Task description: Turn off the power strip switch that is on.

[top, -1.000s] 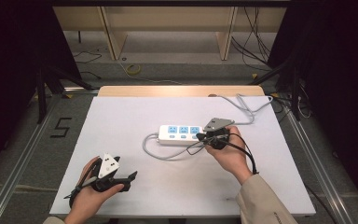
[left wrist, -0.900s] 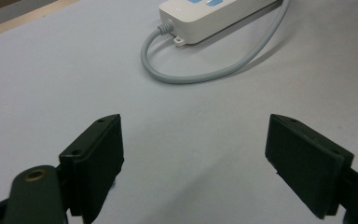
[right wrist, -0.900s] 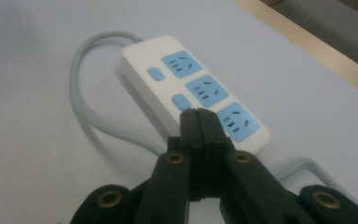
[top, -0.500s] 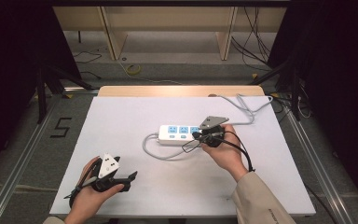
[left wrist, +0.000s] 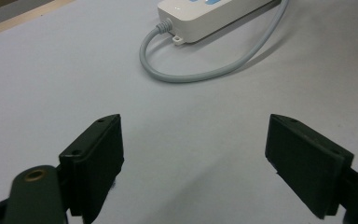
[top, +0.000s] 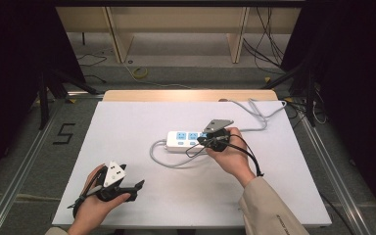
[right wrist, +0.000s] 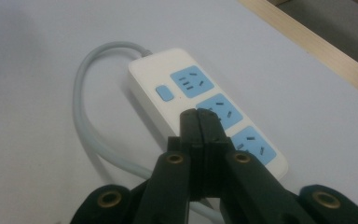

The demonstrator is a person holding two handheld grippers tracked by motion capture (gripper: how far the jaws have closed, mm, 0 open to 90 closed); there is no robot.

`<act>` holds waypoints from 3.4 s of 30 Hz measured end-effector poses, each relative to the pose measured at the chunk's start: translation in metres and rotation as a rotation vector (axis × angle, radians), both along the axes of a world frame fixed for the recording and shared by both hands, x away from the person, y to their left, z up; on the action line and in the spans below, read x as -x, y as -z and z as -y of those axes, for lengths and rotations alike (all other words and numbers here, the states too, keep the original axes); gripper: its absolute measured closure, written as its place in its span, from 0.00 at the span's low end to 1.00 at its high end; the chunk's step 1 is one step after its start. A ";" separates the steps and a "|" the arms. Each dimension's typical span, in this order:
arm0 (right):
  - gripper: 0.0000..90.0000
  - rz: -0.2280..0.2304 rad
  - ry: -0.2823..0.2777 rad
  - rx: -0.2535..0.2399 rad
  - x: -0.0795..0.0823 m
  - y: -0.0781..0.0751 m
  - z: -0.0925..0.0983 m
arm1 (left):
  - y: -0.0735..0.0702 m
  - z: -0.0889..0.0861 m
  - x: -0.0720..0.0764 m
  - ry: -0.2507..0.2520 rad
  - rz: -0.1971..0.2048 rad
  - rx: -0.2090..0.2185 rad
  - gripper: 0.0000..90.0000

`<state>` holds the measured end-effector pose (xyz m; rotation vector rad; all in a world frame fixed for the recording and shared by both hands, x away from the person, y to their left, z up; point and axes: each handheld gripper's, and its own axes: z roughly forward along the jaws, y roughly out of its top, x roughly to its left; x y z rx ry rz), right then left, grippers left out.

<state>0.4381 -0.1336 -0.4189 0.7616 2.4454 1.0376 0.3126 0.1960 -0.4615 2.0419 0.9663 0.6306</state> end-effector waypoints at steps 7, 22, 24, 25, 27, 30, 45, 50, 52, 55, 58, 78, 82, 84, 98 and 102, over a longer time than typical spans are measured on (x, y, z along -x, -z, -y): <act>1.00 -0.003 -0.009 0.001 -0.003 0.001 -0.006 | 0.000 0.000 0.000 0.002 0.001 -0.004 0.21; 1.00 -0.014 -0.024 0.022 -0.011 0.003 -0.018 | 0.000 0.000 0.000 0.004 0.001 -0.007 0.21; 1.00 -0.016 -0.024 0.022 -0.012 0.003 -0.019 | 0.000 0.000 0.000 0.003 0.002 -0.006 0.21; 1.00 -0.018 -0.023 0.026 -0.012 0.003 -0.020 | 0.000 0.000 0.000 0.003 0.001 -0.004 0.21; 1.00 -0.020 -0.028 0.030 -0.012 0.004 -0.022 | 0.000 0.000 0.000 0.003 0.000 -0.004 0.21; 1.00 -0.020 -0.035 0.033 -0.013 0.006 -0.024 | 0.000 0.000 0.000 0.004 0.000 -0.004 0.21; 1.00 -0.046 -0.033 0.039 -0.021 0.014 -0.036 | 0.000 0.001 0.000 0.006 0.002 -0.005 0.21; 1.00 -0.055 -0.033 0.034 -0.024 0.016 -0.043 | 0.000 0.001 0.000 0.004 0.001 -0.003 0.21; 1.00 -0.062 -0.036 0.040 -0.026 0.017 -0.045 | 0.000 0.001 0.000 0.004 0.001 -0.001 0.21; 1.00 -0.072 -0.031 0.041 -0.028 0.020 -0.048 | 0.000 0.001 0.000 0.005 0.001 -0.002 0.21; 1.00 -0.079 -0.036 0.045 -0.031 0.022 -0.049 | 0.000 0.001 -0.001 0.007 0.001 -0.002 0.21; 1.00 -0.113 -0.031 0.059 -0.046 0.034 -0.065 | 0.000 0.000 -0.001 0.009 0.001 -0.003 0.21; 1.00 -0.120 -0.029 0.067 -0.048 0.034 -0.067 | 0.000 0.000 -0.001 0.009 0.001 -0.002 0.21; 1.00 -0.122 -0.026 0.067 -0.049 0.035 -0.068 | 0.000 0.000 -0.001 0.010 0.000 -0.003 0.21; 1.00 -0.107 -0.034 0.115 -0.048 0.037 -0.076 | 0.000 0.001 -0.001 0.014 0.000 -0.006 0.21; 1.00 -0.101 -0.038 0.127 -0.048 0.036 -0.076 | 0.000 0.001 -0.001 0.013 0.001 -0.009 0.21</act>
